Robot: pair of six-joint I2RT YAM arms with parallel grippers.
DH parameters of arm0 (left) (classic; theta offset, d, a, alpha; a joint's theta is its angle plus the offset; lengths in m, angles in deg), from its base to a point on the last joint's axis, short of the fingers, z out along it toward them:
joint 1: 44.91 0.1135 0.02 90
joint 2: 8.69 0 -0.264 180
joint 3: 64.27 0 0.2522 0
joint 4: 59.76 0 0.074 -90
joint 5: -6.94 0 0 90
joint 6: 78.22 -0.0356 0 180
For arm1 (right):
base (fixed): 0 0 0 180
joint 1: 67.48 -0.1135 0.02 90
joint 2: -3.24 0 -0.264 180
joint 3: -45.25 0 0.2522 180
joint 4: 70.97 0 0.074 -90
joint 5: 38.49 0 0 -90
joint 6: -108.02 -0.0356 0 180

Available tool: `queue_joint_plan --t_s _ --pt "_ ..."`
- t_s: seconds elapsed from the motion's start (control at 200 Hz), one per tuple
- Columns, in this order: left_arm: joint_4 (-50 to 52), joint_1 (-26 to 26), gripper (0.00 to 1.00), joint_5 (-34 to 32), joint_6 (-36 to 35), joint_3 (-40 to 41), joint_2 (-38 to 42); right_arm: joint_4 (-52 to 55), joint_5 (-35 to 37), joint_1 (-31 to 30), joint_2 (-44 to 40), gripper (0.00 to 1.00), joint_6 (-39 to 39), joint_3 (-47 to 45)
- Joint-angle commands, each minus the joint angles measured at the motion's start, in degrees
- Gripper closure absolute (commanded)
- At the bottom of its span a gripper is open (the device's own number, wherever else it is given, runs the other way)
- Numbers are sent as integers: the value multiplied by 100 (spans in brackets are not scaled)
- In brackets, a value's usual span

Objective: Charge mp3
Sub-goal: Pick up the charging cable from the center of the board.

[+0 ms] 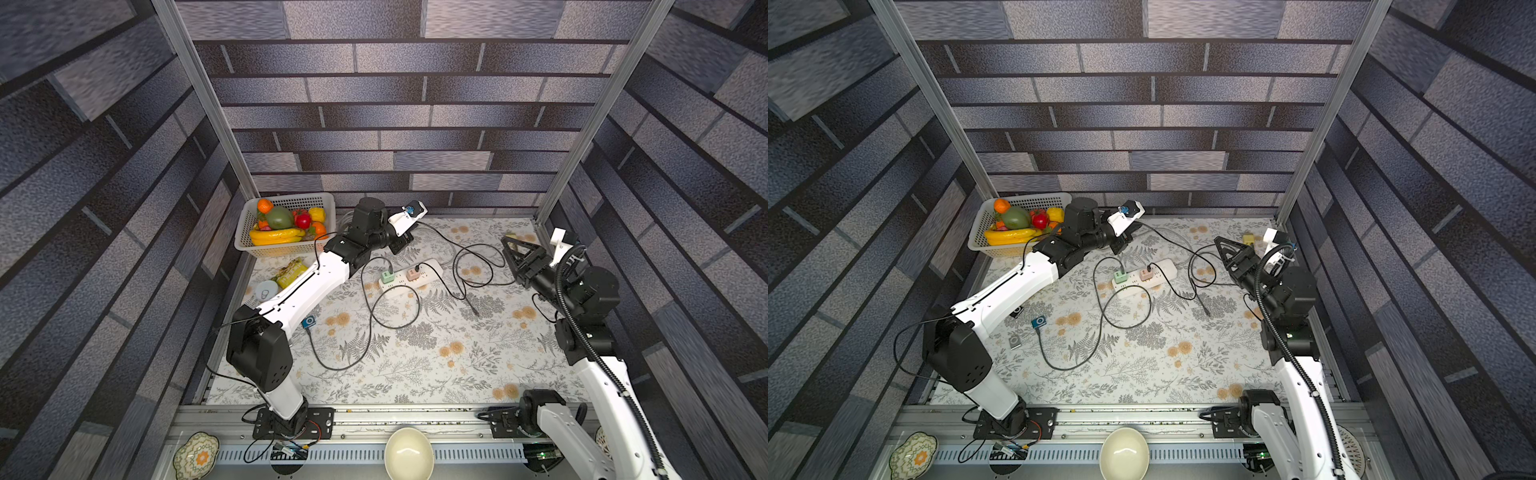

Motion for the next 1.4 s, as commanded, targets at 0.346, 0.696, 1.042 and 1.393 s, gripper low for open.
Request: queue_joint_plan --t_s 0.346,0.696,1.042,1.393 --pt "-130 -581 100 -735 -104 -138 -175 -2868 1614 -2194 1254 27 -1466 -456" --pt "-223 -926 100 -1130 -315 148 -226 -3066 2204 -2195 1689 31 -1397 -353" --pt "-1369 -1455 92 -2202 -653 998 -60 -3176 2375 -2173 1979 100 -1727 -337" --pt "-2978 86 0 -170 5925 3619 2822 -4266 1514 -728 1771 100 -1977 -499"
